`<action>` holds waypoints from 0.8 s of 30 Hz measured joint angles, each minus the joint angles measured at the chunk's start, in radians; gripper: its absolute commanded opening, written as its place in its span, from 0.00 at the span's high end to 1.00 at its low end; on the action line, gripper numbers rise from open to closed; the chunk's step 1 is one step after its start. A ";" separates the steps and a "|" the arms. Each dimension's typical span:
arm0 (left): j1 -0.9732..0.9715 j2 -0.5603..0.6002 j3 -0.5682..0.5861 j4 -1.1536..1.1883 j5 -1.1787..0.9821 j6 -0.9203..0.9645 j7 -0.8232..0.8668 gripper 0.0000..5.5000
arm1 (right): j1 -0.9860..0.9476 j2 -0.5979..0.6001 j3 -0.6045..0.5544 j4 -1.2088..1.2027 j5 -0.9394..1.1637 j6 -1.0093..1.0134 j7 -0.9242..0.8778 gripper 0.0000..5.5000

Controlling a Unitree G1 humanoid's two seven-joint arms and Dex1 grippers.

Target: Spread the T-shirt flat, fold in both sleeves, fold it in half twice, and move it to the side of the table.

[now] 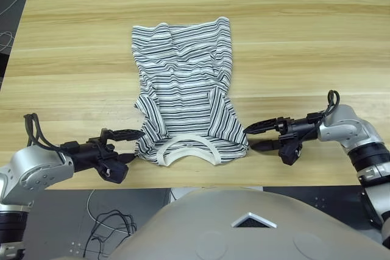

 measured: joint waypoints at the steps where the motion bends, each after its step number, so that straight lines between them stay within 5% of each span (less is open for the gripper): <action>1: -0.001 0.000 -0.011 -0.002 0.000 0.000 0.014 0.25 | -0.007 0.000 0.006 0.005 -0.011 -0.003 -0.017 0.34; 11: -0.029 0.016 -0.096 -0.008 -0.002 0.021 0.080 0.25 | -0.025 0.023 0.042 0.012 -0.141 -0.017 -0.195 0.34; 24: -0.029 0.056 -0.154 0.023 -0.026 0.081 0.099 0.65 | -0.038 0.014 0.125 0.011 -0.191 -0.003 -0.272 0.79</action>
